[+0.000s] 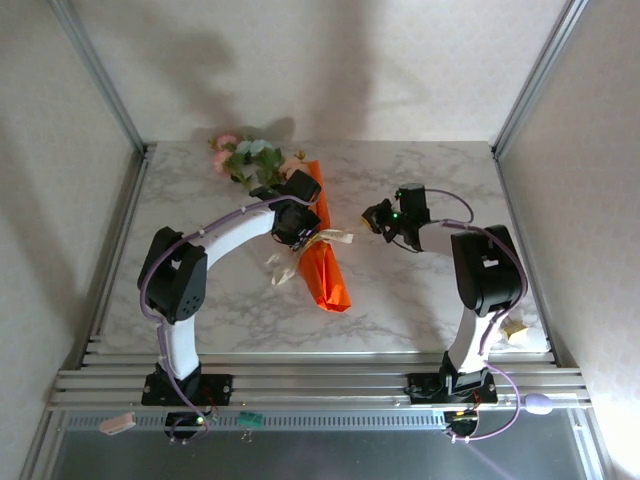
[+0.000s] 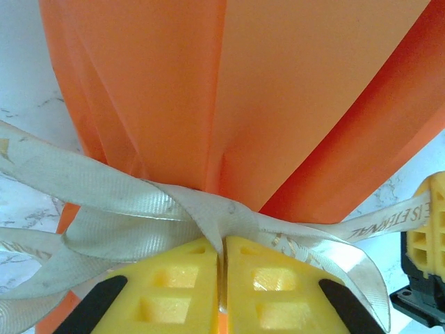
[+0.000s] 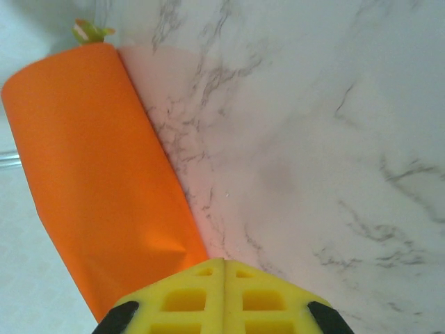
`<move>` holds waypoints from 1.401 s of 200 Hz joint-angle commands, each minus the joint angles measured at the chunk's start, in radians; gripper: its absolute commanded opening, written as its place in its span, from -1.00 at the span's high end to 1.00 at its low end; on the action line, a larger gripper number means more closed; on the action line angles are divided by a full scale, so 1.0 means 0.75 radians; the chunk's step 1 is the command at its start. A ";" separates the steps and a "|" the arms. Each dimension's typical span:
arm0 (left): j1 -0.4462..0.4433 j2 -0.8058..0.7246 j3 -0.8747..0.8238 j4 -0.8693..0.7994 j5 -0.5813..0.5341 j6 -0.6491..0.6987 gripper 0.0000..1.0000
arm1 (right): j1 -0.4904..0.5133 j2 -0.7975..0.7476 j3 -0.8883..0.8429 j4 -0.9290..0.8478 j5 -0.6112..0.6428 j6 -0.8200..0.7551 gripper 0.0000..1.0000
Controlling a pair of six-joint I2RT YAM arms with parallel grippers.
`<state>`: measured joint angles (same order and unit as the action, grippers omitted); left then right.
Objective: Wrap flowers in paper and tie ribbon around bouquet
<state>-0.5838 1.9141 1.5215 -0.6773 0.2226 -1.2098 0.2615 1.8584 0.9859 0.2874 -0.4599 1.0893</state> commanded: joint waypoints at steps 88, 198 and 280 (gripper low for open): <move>-0.007 0.013 0.021 -0.033 -0.032 0.018 0.85 | -0.179 -0.044 0.097 -0.138 0.072 -0.068 1.00; -0.007 0.019 0.050 -0.042 -0.033 0.022 0.82 | -0.232 -0.005 0.126 -0.150 0.032 -0.057 1.00; -0.007 -0.071 0.392 -0.299 -0.201 0.040 -0.16 | -0.069 -0.364 -0.028 -0.360 0.257 -0.144 0.01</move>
<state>-0.5869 1.9259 1.8252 -0.7971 0.1261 -1.1584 0.1410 1.6752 1.0332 0.0319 -0.3096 0.9833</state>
